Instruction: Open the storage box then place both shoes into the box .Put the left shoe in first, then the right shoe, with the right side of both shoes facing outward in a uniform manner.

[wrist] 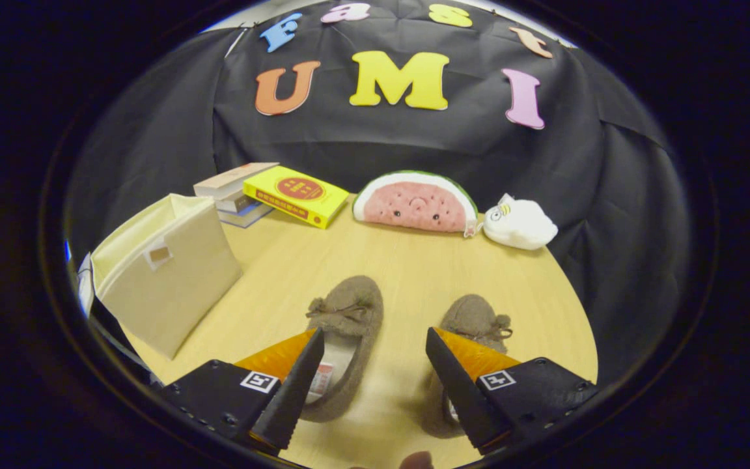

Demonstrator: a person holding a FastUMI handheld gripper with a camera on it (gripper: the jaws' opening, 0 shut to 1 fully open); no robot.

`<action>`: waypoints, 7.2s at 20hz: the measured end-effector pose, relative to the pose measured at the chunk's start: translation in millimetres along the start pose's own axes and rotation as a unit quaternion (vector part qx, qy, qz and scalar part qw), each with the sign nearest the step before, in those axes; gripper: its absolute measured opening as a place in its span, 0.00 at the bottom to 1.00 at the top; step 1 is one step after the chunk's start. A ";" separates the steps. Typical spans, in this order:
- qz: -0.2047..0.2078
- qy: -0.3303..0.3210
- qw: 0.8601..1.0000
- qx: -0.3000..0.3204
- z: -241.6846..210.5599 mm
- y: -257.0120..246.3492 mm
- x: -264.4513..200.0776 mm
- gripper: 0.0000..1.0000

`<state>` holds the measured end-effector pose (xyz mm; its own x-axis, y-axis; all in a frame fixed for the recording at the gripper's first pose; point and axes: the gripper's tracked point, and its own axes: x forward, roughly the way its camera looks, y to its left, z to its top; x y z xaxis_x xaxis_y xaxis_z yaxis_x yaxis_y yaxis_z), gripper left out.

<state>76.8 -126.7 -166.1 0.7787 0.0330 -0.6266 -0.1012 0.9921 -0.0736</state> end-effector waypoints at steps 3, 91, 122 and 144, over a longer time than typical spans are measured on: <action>0.006 0.042 0.999 0.014 -19.8 7.0 19.7 0.96; 0.075 -0.204 0.974 0.061 133.7 170.1 -130.6 0.94; -0.038 0.119 0.986 0.106 -66.6 -140.8 10.5 0.12; 0.070 0.051 0.952 0.293 11.5 2.5 -51.3 0.00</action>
<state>43.7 -124.5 -125.2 0.7161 0.1872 -0.6724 0.1868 0.8768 0.4431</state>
